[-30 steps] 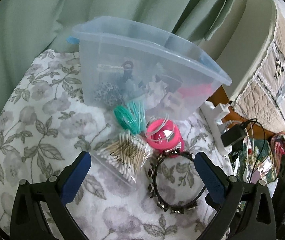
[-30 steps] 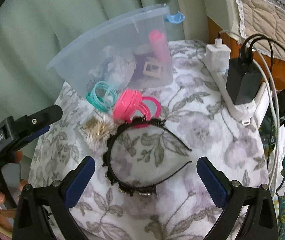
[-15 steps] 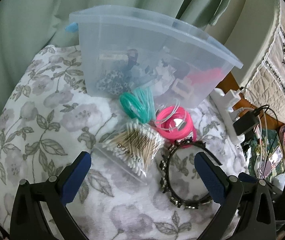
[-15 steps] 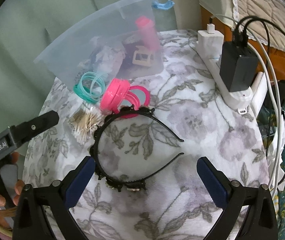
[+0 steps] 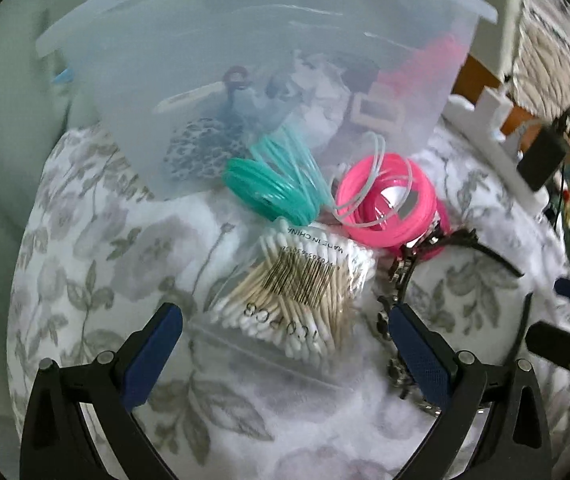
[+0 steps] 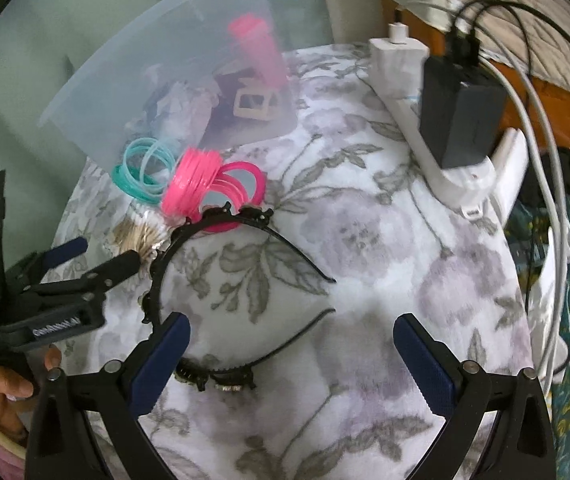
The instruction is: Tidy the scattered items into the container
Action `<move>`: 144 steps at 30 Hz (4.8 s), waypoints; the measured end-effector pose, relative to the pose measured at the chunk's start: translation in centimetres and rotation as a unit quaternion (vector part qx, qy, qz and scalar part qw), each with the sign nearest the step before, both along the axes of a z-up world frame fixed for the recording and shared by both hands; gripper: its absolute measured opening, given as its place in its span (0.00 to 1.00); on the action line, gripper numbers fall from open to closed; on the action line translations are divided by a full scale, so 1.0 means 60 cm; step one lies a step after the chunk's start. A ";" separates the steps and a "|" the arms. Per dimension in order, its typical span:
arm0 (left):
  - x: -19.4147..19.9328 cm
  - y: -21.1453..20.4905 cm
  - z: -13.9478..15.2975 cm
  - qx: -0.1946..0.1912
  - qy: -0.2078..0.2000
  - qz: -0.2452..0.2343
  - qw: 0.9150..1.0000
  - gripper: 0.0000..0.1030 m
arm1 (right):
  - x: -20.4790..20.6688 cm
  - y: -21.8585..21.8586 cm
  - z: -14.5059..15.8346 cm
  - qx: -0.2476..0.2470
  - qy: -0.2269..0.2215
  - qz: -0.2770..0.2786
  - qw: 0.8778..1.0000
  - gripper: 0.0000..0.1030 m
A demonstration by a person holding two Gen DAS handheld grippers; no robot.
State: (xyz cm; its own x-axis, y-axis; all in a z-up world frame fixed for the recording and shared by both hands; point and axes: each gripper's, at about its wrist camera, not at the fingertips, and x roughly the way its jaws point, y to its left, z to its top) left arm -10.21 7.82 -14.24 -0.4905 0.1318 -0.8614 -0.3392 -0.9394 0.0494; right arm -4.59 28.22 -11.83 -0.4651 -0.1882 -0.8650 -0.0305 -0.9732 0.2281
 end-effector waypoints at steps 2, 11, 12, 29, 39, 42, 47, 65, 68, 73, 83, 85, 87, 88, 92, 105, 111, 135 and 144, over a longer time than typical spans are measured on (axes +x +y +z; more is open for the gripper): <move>-0.006 -0.001 -0.007 -0.003 -0.005 0.000 1.000 1.00 | -0.010 -0.006 -0.002 0.008 0.002 0.010 1.000 1.00; -0.044 -0.037 -0.035 0.033 -0.054 0.032 0.997 1.00 | -0.058 -0.022 -0.021 0.037 0.004 0.036 0.999 0.94; -0.047 -0.042 -0.038 0.043 -0.061 0.038 0.997 1.00 | -0.064 -0.023 -0.023 0.040 0.004 0.039 0.998 0.93; -0.059 -0.054 -0.038 0.053 -0.047 0.058 0.996 0.98 | -0.124 -0.055 -0.036 0.070 0.023 0.073 0.995 0.75; -0.047 -0.074 -0.030 0.061 -0.042 0.088 0.993 0.88 | -0.112 -0.053 -0.031 0.077 0.040 0.073 0.994 0.37; -0.043 -0.079 -0.028 0.062 -0.041 0.092 0.993 0.85 | -0.104 -0.047 -0.028 0.064 0.042 0.067 0.995 0.35; -0.033 -0.097 -0.023 0.073 -0.038 0.105 0.991 0.72 | -0.082 -0.033 -0.021 0.045 0.045 0.047 0.997 0.29; -0.032 -0.092 -0.023 0.110 -0.043 0.130 0.984 0.56 | -0.057 -0.021 -0.019 0.036 0.025 0.035 0.998 0.26; -0.018 -0.087 -0.018 0.111 -0.044 0.130 0.984 0.56 | -0.057 -0.025 -0.022 0.046 0.026 0.040 0.998 0.27; -0.010 -0.083 -0.016 0.111 -0.046 0.130 0.984 0.56 | -0.057 -0.031 -0.025 0.064 0.027 0.046 0.997 0.28; -0.011 -0.093 -0.019 0.126 -0.040 0.131 0.983 0.56 | -0.055 -0.026 -0.013 0.056 0.039 0.032 0.997 0.24; -0.010 -0.095 -0.020 0.131 -0.037 0.133 0.982 0.56 | -0.055 -0.026 -0.010 0.055 0.040 0.033 0.997 0.24; -0.009 -0.099 -0.020 0.138 -0.034 0.135 0.981 0.57 | -0.053 -0.027 -0.009 0.055 0.041 0.032 0.997 0.24; -0.008 -0.100 -0.021 0.142 -0.033 0.135 0.980 0.57 | -0.053 -0.027 -0.008 0.055 0.042 0.032 0.997 0.24; -0.016 -0.095 -0.026 0.143 -0.032 0.140 0.979 0.59 | -0.052 -0.026 -0.004 0.055 0.043 0.029 0.997 0.24; -0.024 -0.078 -0.023 0.116 -0.037 0.132 0.984 0.62 | -0.038 -0.032 0.035 0.061 0.074 0.031 0.995 0.20; -0.023 -0.085 -0.021 0.122 -0.036 0.137 0.982 0.55 | -0.027 -0.039 0.051 0.066 0.084 0.036 0.994 0.19; 0.004 -0.124 0.023 0.163 -0.009 0.145 0.976 0.55 | -0.006 -0.062 0.100 0.081 0.107 0.056 0.989 0.15; 0.002 -0.124 0.019 0.166 -0.015 0.146 0.975 0.55 | -0.020 -0.043 0.060 0.053 0.056 0.045 0.996 0.19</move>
